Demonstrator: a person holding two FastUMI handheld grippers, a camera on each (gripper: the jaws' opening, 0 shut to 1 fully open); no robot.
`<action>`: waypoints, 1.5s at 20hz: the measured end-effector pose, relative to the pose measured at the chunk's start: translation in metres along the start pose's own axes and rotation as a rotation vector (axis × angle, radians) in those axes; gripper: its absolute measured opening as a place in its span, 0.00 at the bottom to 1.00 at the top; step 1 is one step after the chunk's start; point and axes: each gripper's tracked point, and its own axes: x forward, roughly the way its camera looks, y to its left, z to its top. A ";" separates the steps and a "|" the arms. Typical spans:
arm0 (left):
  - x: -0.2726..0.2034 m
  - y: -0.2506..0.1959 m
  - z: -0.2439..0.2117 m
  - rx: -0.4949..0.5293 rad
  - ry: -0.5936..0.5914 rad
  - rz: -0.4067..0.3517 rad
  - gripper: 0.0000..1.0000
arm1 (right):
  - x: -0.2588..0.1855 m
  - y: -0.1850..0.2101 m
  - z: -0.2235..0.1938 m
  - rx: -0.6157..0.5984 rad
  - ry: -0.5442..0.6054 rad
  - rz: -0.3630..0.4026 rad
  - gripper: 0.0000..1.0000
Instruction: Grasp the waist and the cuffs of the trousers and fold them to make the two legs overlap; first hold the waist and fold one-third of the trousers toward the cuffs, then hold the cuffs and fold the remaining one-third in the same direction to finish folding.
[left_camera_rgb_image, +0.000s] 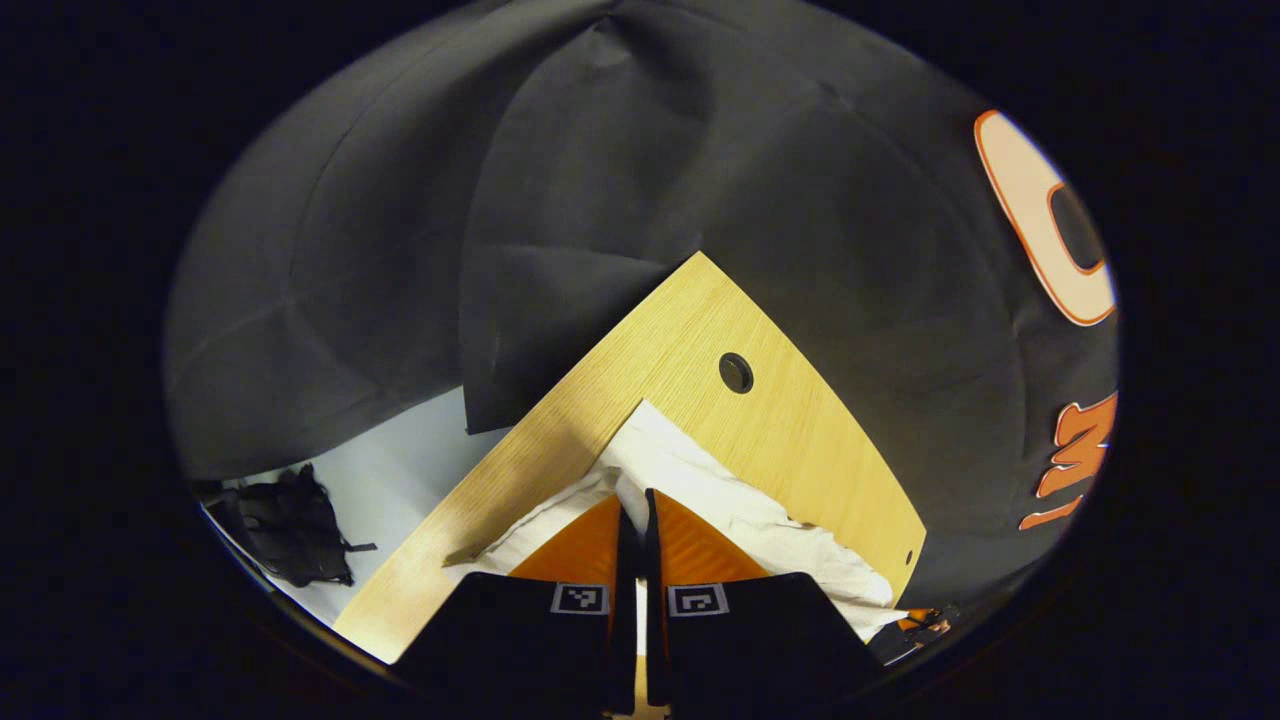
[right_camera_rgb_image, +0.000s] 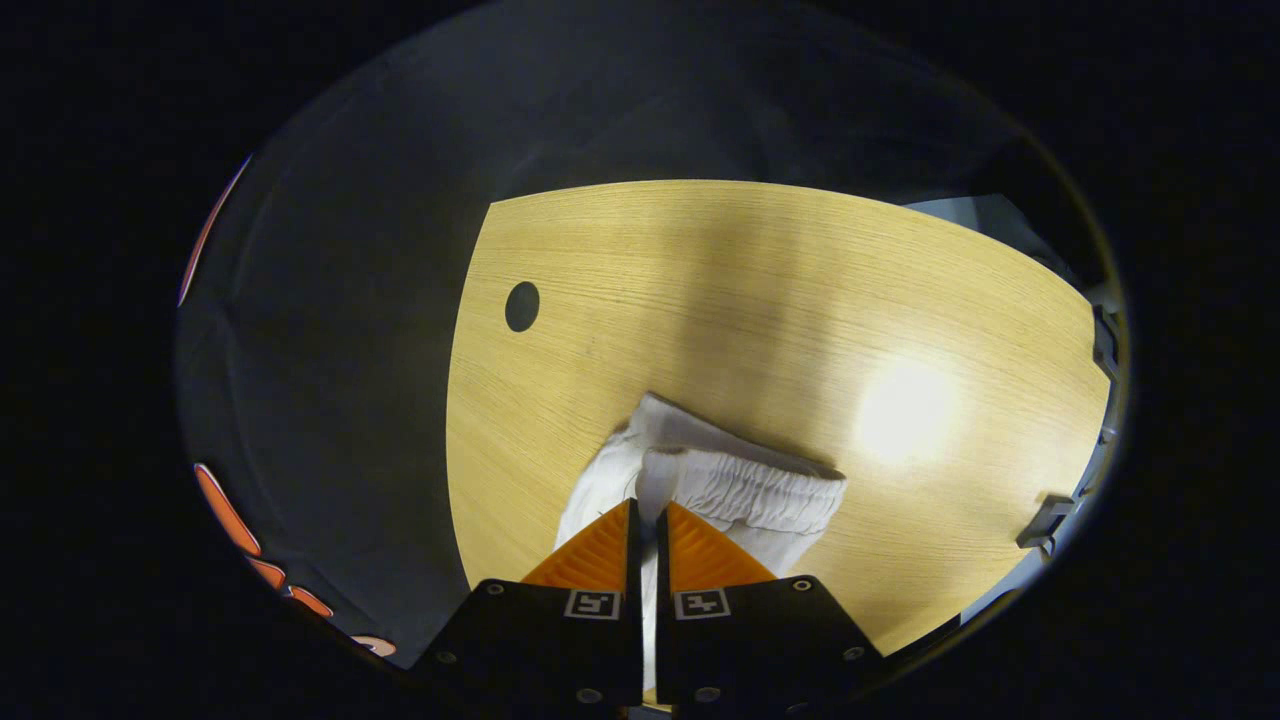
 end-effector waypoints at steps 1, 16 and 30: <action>0.007 -0.002 0.005 0.005 0.010 0.010 0.08 | 0.005 0.005 0.002 0.000 0.009 0.001 0.06; 0.031 -0.026 0.043 -0.027 -0.080 0.030 0.40 | 0.018 0.067 0.037 0.055 -0.080 0.241 0.24; -0.042 -0.107 -0.030 0.424 0.017 0.028 1.00 | 0.007 -0.066 0.008 -0.314 -0.082 -0.112 0.96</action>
